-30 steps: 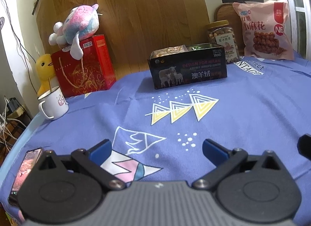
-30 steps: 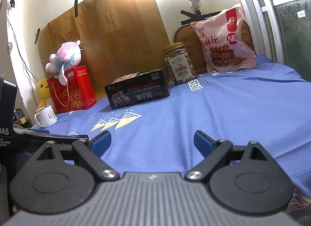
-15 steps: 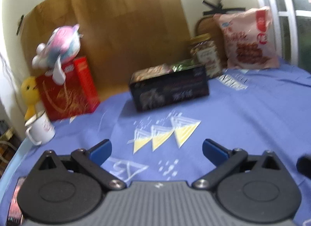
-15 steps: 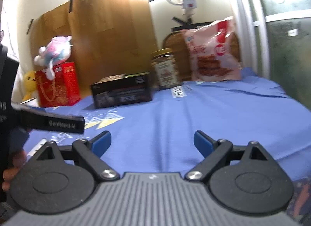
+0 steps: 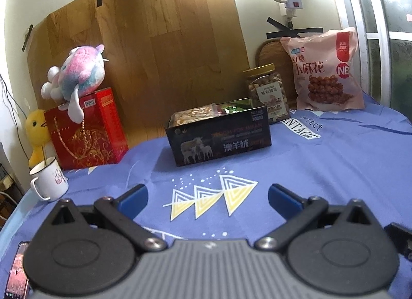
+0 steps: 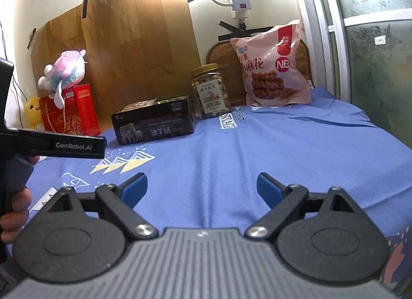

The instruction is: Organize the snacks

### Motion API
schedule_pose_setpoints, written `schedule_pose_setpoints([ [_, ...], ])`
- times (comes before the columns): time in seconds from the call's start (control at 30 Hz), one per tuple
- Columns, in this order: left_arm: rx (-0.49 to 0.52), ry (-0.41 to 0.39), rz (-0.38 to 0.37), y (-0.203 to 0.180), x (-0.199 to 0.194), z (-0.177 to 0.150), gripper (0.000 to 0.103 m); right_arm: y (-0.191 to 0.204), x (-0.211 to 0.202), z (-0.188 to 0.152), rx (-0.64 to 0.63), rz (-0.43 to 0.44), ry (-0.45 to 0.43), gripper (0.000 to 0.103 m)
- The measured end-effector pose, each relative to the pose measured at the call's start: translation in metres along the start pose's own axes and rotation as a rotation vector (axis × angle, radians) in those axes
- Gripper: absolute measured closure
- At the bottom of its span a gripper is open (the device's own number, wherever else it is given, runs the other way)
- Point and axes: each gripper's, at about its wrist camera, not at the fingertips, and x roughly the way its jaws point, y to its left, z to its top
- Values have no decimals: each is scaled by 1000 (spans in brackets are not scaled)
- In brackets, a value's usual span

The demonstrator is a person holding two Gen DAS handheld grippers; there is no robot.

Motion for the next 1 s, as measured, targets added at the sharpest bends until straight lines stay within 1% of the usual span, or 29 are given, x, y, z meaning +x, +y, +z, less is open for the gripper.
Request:
schedule_pose_setpoints([
  [0.1, -17, 24, -19, 3, 2, 1, 0, 1, 0, 5, -15, 17, 3, 9],
  [0.17, -23, 34, -32, 4, 3, 3, 0, 2, 2, 11, -27, 40, 22, 9],
  [0.27, -27, 20, -19, 5, 0, 6, 0, 4, 6, 16, -24, 56, 49, 9],
  [0.43, -32, 25, -7, 7, 1, 7, 0, 9, 7, 10, -5, 85, 74, 9],
  [0.57, -24, 35, -10, 6, 2, 6, 0, 11, 7, 8, -2, 89, 85, 9],
  [0.77, -12, 30, -20, 3, -1, 6, 0, 9, 9, 7, 20, 90, 98, 9],
  [1.0, 1, 10, -26, 0, -5, 7, 0, 8, 8, 6, 29, 90, 94, 9],
])
